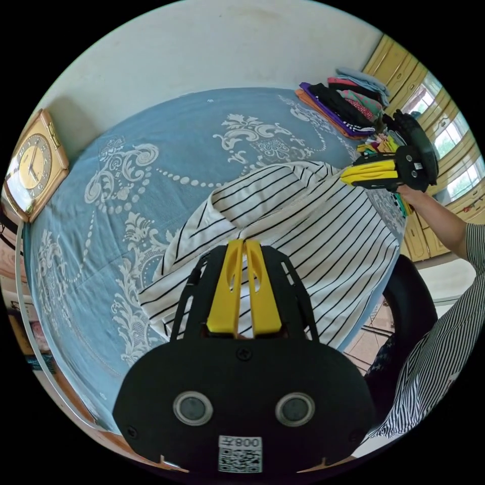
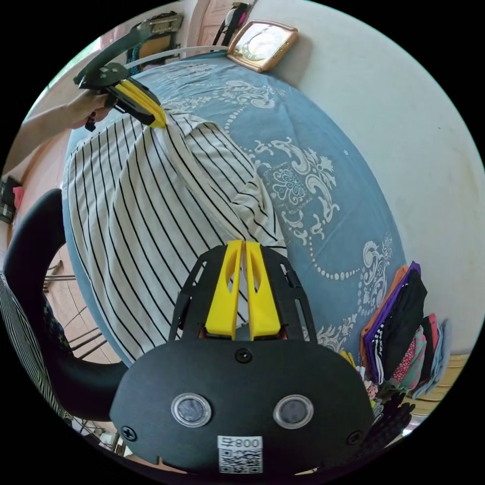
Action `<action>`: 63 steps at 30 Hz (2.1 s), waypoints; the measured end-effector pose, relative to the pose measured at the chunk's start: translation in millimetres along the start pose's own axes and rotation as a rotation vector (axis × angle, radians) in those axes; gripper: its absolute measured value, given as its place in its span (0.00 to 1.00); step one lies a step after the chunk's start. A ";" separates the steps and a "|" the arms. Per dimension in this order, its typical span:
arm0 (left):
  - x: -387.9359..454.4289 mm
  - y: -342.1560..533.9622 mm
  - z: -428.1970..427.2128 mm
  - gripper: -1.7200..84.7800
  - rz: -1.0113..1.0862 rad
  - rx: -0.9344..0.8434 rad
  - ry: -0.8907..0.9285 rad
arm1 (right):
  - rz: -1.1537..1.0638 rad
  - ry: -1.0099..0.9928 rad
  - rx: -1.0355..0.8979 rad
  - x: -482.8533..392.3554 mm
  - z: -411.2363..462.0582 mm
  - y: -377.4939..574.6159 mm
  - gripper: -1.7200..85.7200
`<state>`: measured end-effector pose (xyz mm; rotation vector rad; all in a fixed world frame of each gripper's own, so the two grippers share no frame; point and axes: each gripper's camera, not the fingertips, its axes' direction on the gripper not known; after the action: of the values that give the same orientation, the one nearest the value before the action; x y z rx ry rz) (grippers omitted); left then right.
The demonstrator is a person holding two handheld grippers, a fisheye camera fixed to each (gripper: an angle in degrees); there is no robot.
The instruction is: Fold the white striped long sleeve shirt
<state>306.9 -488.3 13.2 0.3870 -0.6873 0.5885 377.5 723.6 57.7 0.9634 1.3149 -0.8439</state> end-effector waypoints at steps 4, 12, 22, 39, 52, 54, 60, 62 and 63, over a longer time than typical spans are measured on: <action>-13.3 -21.5 3.1 0.03 -0.037 0.003 0.018 | 0.027 -0.045 -0.010 49.4 -3.4 -17.6 0.02; -38.1 -38.0 3.6 0.05 -0.155 0.057 0.049 | 0.140 -0.085 -0.064 136.3 12.3 -29.1 0.02; -5.9 14.7 -5.0 0.07 0.026 -0.031 0.057 | 0.225 -0.105 0.028 144.9 8.2 57.1 0.02; -73.8 34.6 -44.3 0.02 -0.185 0.046 -0.100 | 0.375 -0.213 0.016 208.0 78.9 138.1 0.01; -124.7 116.0 -52.0 0.02 -0.331 0.017 -0.014 | 0.458 -0.225 0.000 223.0 131.6 208.4 0.02; -133.2 121.1 -53.8 0.02 -0.331 -0.002 -0.022 | 0.464 -0.221 -0.014 224.8 139.8 216.1 0.02; -133.0 156.2 -77.0 0.02 -0.317 0.047 -0.032 | 0.508 -0.276 0.008 222.5 157.3 250.6 0.02; -130.4 166.6 -84.4 0.02 -0.296 0.078 -0.012 | 0.513 -0.276 0.013 218.3 159.5 260.7 0.02; -130.5 171.6 -86.4 0.02 -0.286 0.081 -0.012 | 0.514 -0.274 0.014 215.2 161.7 266.8 0.02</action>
<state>160.4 -360.5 -113.8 0.5539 -0.6075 0.3431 703.5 684.0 -131.5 1.0894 0.7754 -0.5600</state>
